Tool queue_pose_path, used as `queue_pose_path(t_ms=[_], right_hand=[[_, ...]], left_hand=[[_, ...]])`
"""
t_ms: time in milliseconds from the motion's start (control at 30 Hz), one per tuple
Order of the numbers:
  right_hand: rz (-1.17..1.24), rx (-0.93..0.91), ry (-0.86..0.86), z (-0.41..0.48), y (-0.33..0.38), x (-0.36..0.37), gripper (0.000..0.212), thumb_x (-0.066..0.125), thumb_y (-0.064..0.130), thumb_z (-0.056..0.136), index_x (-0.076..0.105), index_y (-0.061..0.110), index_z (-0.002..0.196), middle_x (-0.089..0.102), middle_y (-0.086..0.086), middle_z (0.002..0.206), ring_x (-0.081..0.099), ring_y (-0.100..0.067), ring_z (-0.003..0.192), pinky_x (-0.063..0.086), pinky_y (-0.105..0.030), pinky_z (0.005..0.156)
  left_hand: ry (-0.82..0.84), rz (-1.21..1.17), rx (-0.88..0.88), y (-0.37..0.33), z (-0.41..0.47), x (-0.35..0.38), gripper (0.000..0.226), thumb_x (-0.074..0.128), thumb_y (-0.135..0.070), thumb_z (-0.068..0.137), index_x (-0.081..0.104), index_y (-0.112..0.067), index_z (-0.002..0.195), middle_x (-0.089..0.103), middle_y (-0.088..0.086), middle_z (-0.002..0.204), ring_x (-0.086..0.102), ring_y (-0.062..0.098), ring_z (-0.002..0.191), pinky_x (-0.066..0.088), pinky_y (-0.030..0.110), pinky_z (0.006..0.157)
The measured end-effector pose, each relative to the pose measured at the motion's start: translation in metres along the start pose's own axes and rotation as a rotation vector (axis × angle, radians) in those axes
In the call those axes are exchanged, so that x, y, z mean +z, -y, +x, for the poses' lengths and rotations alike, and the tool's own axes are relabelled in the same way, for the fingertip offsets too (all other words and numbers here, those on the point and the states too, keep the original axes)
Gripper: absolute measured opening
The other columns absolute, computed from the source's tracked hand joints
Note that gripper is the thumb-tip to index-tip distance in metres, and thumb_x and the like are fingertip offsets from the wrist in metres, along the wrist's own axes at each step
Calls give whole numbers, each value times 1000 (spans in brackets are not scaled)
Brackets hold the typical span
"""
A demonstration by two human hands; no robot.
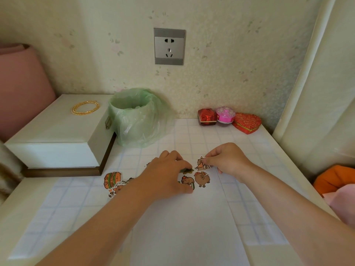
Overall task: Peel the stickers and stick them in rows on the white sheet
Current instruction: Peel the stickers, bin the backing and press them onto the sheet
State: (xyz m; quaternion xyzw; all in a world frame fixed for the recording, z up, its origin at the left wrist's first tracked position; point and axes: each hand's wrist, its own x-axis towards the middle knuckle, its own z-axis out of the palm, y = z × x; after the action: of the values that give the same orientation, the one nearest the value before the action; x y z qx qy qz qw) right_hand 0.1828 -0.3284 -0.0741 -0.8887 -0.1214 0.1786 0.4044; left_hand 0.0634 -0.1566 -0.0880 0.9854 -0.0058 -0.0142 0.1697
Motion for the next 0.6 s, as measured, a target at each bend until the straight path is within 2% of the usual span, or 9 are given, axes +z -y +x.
queue_pose_path(t_ms=[300,467,600], right_hand=[[-35,0,-37,0,0,1,11,86,23,74,76,20,73,73,1,72,56,-12,49,48,-24,54],[-91,-5,-66,2,-1,3,13,88,28,70,75,25,68,73,6,73,62,-11,63,57,-34,68],[-132,-13,-89,1,-2,4,15,87,31,70,74,27,66,72,9,73,60,-10,61,58,-35,72]], left_hand=[[3,7,-2,0,0,0,60,68,-60,77,52,-44,133,43,-15,120,35,9,114,40,36,100],[-8,2,-4,1,0,1,59,68,-59,77,53,-44,132,43,-16,119,35,9,112,40,35,99],[-9,1,-5,1,0,2,58,68,-59,77,53,-44,132,43,-17,118,35,8,112,40,34,99]])
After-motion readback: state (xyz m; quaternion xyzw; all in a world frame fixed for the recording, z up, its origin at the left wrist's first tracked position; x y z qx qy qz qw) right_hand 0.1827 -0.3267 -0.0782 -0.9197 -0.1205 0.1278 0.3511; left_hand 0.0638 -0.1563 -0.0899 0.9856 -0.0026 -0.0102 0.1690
